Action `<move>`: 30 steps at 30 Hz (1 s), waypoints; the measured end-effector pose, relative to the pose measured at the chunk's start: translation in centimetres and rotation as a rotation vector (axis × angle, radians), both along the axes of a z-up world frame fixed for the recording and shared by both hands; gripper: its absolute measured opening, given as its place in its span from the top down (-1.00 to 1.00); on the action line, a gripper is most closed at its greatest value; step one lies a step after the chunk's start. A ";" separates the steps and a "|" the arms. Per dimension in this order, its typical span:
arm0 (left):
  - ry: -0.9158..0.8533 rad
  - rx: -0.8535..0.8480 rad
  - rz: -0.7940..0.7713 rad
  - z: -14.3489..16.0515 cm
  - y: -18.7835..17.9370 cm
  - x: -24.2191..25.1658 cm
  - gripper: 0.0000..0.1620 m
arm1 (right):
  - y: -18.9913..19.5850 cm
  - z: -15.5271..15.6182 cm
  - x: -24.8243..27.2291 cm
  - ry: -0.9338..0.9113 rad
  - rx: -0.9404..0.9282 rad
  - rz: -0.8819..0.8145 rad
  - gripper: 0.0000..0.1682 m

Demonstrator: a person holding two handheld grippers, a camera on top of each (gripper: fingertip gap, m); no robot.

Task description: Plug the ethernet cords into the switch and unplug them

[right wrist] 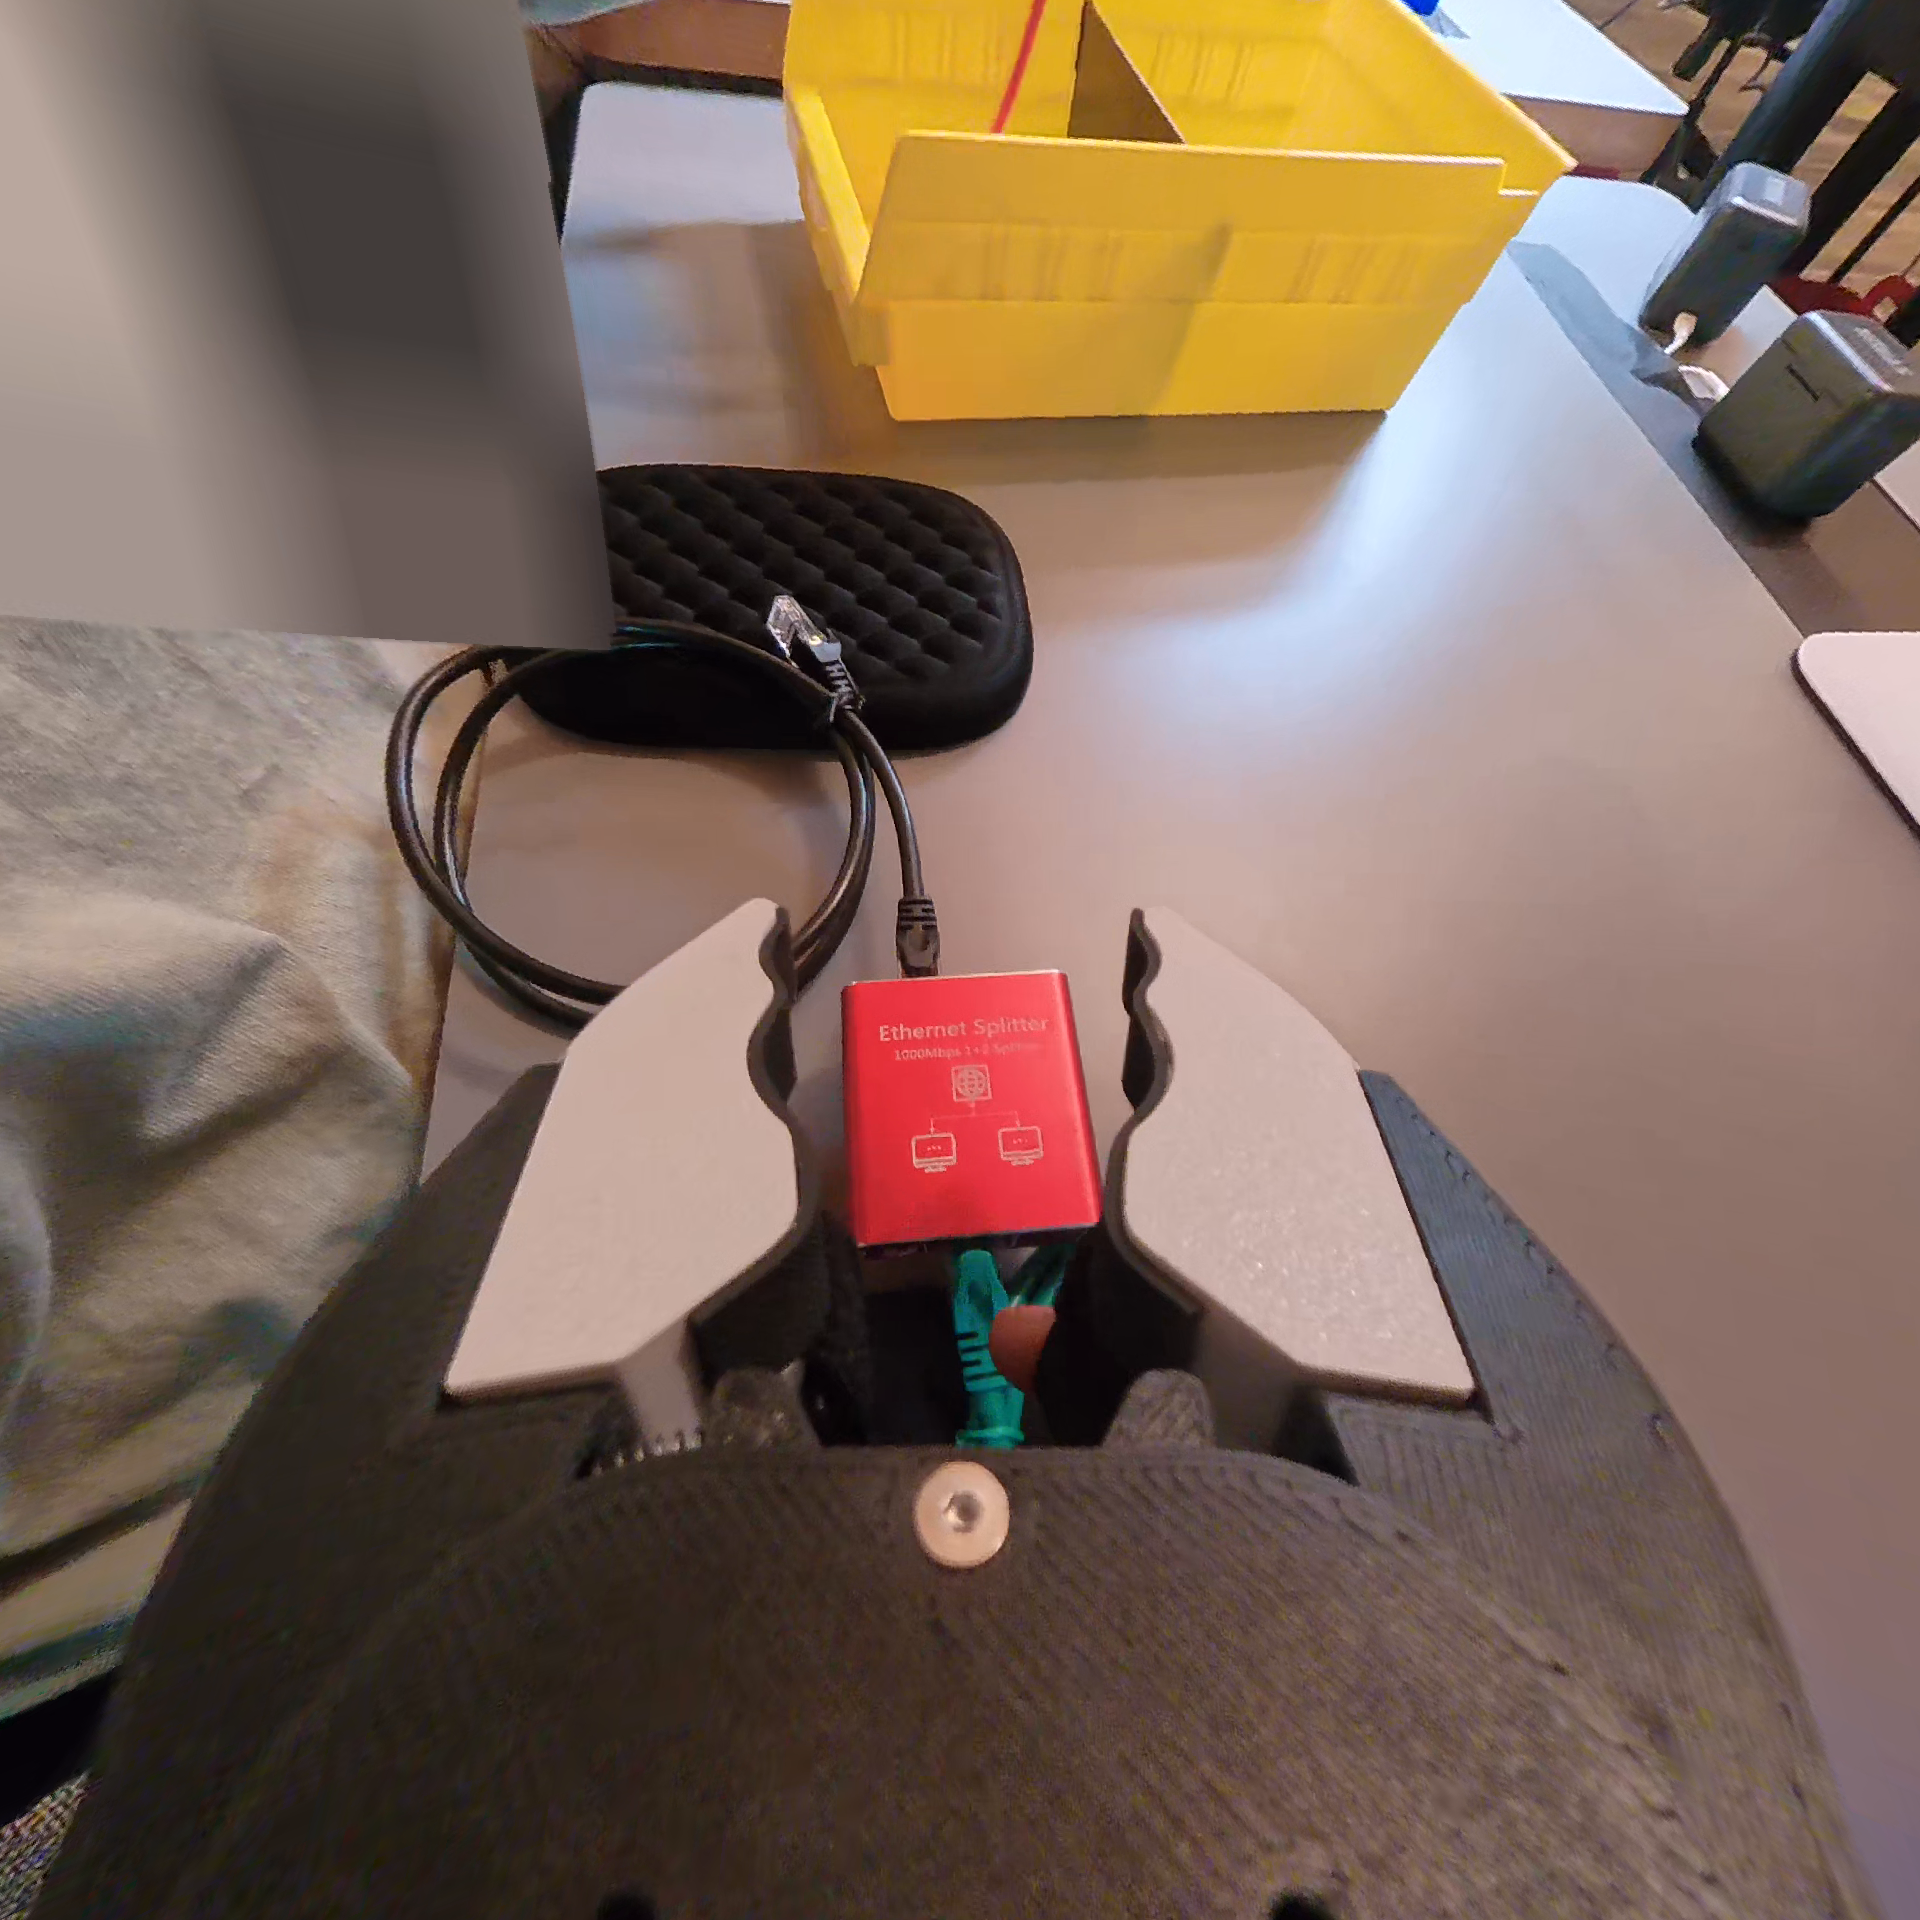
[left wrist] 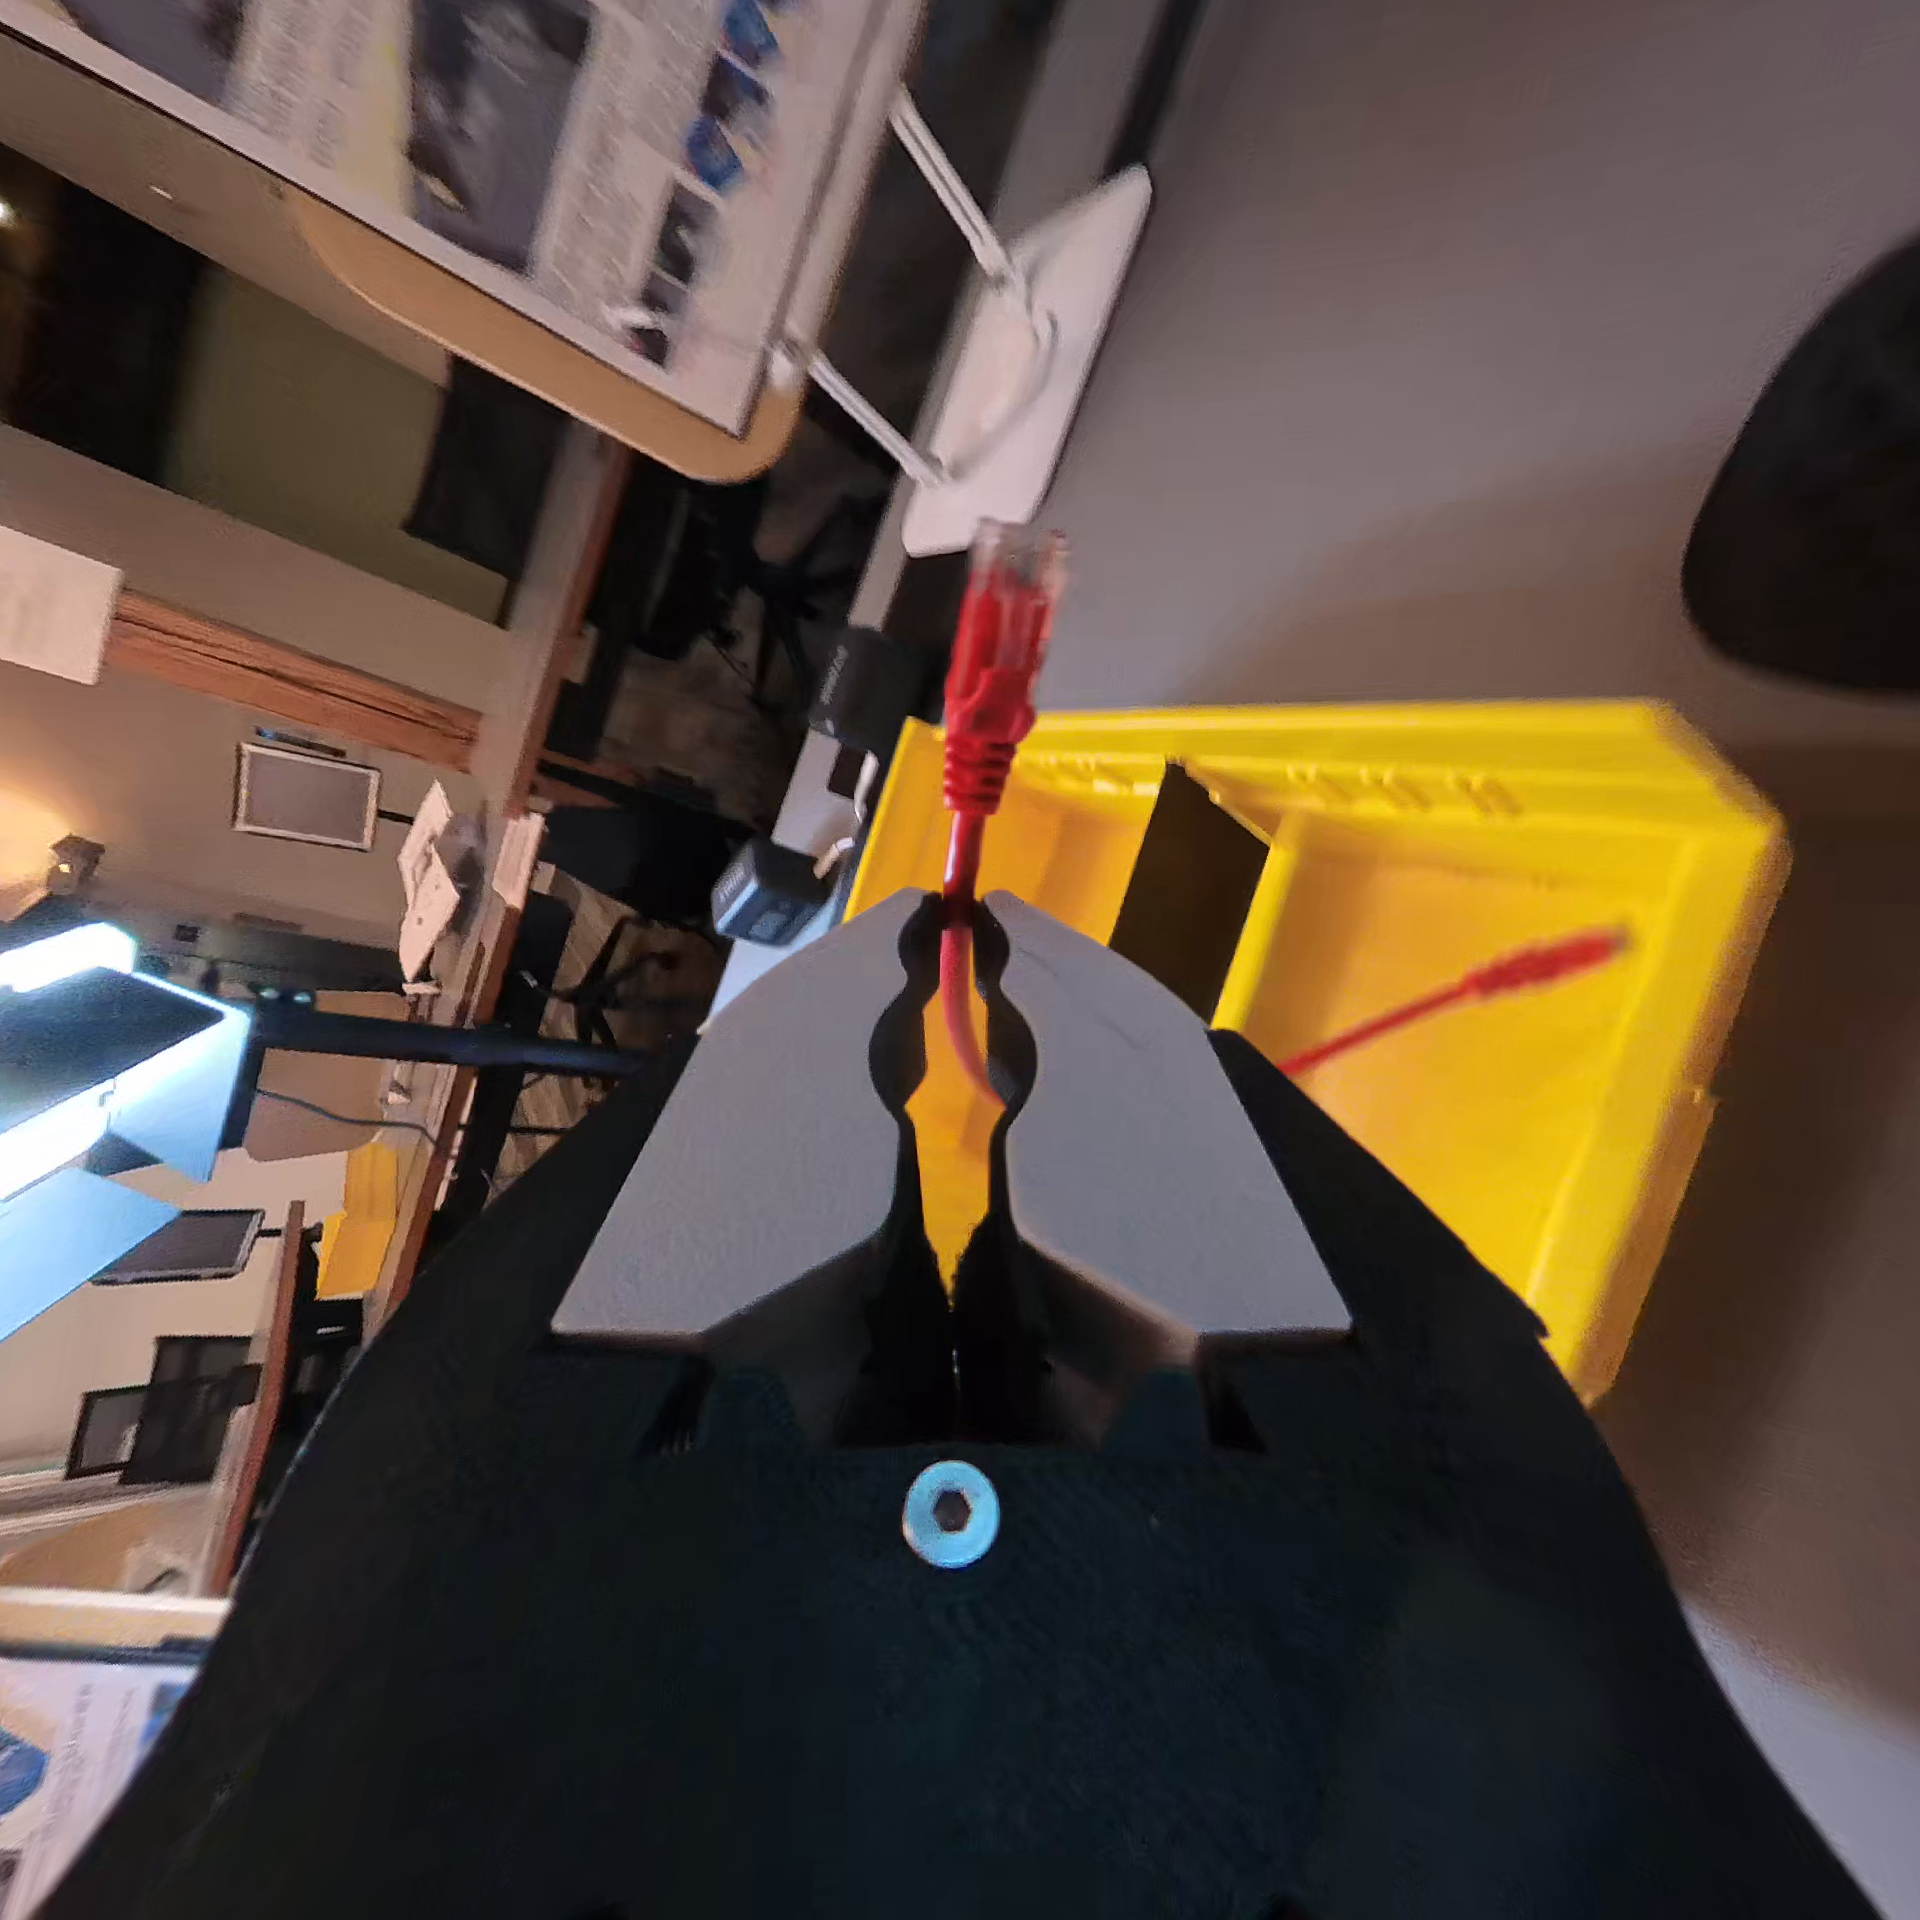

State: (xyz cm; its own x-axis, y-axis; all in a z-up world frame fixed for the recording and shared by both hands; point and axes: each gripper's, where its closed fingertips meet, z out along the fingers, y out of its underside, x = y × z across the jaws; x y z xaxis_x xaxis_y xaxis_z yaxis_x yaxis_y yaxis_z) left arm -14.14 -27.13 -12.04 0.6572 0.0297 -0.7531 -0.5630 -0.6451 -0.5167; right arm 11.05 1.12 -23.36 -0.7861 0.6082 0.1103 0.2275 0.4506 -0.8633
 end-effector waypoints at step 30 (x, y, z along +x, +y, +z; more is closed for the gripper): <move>-0.234 0.072 -0.457 -1.8 16.9 17.8 0.93 | -8.5 11.4 -1.5 0.695 0.083 0.124 0.58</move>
